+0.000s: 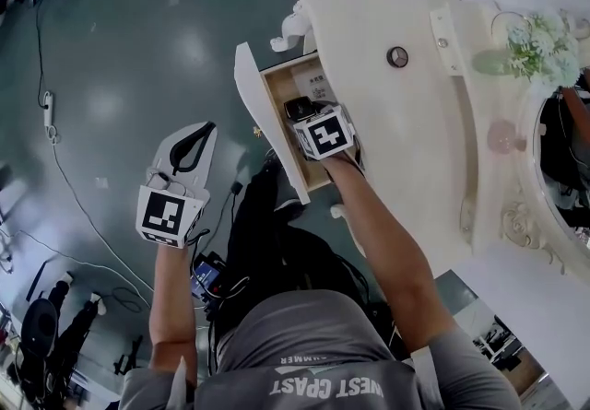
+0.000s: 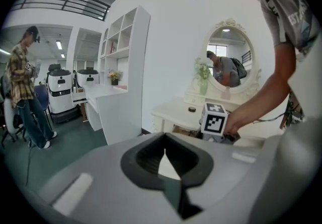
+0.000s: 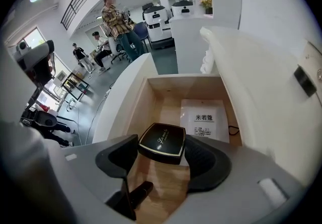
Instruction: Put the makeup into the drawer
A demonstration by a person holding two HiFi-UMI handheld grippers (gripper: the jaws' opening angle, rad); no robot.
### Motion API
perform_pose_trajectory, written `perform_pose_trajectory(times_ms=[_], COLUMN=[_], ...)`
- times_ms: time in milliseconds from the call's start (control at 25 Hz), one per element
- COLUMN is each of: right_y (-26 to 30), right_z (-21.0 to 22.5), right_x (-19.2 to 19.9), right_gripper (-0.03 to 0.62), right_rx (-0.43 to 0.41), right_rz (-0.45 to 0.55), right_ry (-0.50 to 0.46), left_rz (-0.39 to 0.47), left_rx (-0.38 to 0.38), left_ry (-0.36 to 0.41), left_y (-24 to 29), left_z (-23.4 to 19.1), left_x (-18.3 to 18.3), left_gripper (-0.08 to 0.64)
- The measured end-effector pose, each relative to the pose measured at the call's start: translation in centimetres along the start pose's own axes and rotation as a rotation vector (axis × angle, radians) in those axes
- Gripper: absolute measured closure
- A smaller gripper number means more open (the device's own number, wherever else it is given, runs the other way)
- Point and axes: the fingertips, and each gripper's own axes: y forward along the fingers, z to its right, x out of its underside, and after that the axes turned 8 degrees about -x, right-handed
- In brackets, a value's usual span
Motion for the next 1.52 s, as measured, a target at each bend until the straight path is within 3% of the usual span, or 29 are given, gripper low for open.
perform_pose_trajectory(times_ms=[600, 760, 920, 1120, 1280, 1520], right_y=[1.6, 1.2, 0.7, 0.9, 0.9, -1.2], right_z=[0.1, -0.1, 0.1, 0.4, -0.3, -1.0], right_x=[1.3, 0.0, -1.3, -0.6, 0.3, -0.2], right_gripper=[0.295, 0.295, 0.295, 0.293, 0.296, 0.313], right_rx=[-0.087, -0.078, -0.018, 0.011, -0.036, -0.029], right_rz=[-0.060, 0.010, 0.087, 0.032, 0.017, 0.062], right_ry=[0.067, 0.050, 0.004, -0.081, -0.038, -0.011], left_rz=[-0.011, -0.009, -0.009, -0.013, -0.009, -0.003], left_rx=[0.003, 0.009, 0.012, 0.014, 0.019, 0.027], left_ry=[0.014, 0.015, 0.020, 0.021, 0.027, 0.037], left_y=[0.4, 0.6, 0.7, 0.7, 0.6, 0.2], left_z=[1.0, 1.4, 1.7, 1.8, 1.9, 2.1], left_x=[-0.2, -0.5, -0.6, -0.4, -0.5, -1.1], left_gripper=[0.558, 0.558, 0.558, 0.558, 0.558, 0.558])
